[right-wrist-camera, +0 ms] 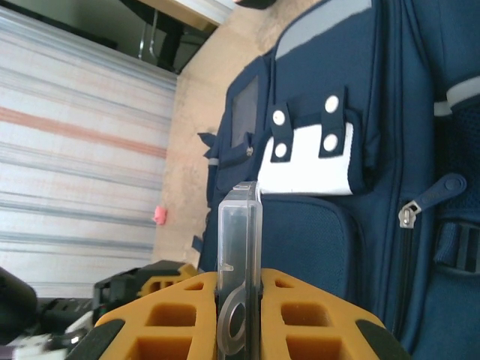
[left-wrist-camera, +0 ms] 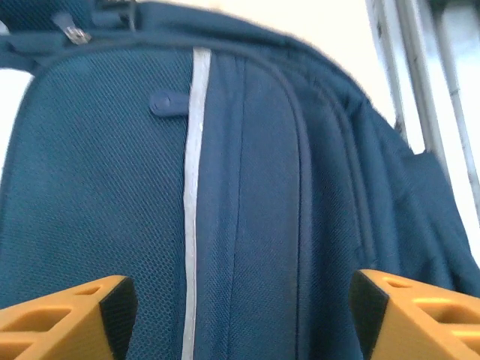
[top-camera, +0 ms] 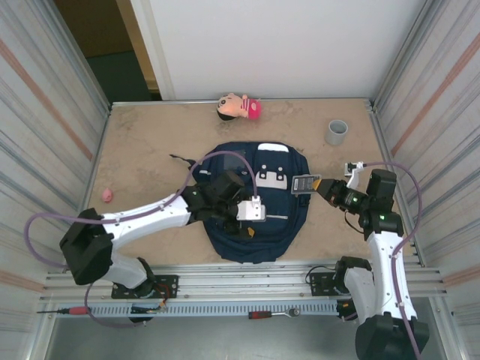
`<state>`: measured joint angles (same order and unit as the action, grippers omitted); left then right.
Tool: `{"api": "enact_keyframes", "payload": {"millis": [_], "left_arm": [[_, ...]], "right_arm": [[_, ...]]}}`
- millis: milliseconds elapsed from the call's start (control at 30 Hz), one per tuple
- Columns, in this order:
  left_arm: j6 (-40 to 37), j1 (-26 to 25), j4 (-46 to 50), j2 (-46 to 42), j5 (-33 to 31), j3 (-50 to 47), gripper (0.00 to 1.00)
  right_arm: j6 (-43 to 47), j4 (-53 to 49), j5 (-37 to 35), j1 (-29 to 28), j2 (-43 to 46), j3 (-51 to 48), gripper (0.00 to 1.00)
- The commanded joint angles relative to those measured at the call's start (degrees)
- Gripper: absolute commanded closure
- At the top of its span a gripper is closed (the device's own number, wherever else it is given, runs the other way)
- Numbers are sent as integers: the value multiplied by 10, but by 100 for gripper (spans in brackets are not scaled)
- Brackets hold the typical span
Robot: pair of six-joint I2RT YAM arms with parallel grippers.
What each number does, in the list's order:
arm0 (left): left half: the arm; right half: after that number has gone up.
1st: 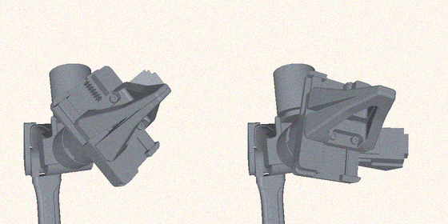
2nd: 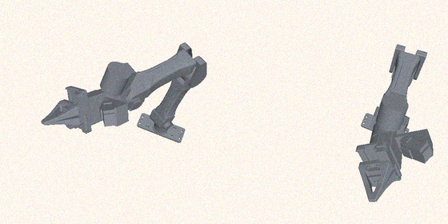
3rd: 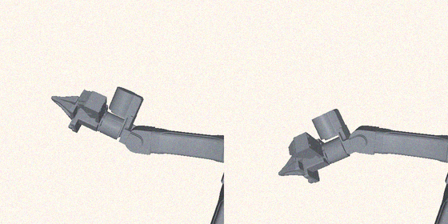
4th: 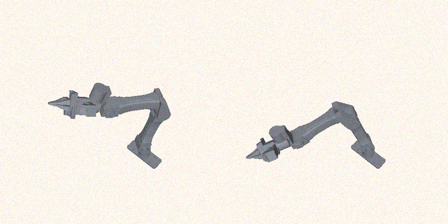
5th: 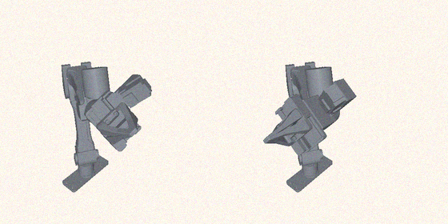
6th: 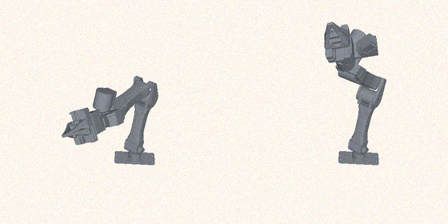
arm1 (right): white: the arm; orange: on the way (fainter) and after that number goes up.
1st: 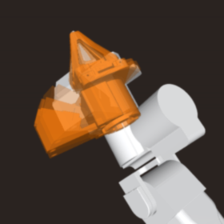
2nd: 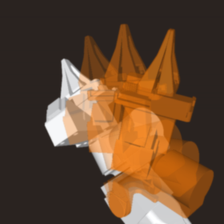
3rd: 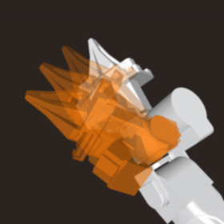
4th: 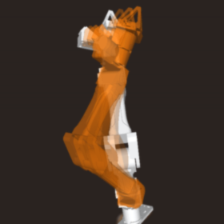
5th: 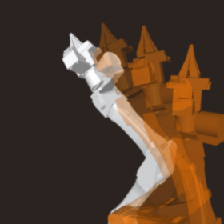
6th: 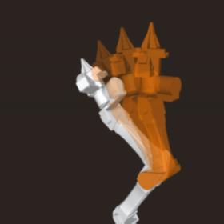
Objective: Pack the student bag
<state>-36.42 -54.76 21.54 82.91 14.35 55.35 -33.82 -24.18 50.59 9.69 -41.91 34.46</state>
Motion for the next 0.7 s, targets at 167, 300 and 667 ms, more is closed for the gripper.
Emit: {"api": "enact_keyframes", "payload": {"millis": [167,300,667], "left_arm": [[-13,4,-31,54,-67,-3,27],[-10,4,-40,70,-97,-2,39],[108,4,36,-44,-118,61,97]], "right_arm": [[14,-29,8,4,0,-2,98],[20,-37,4,3,3,-3,98],[21,-53,-23,12,17,11,98]]}}
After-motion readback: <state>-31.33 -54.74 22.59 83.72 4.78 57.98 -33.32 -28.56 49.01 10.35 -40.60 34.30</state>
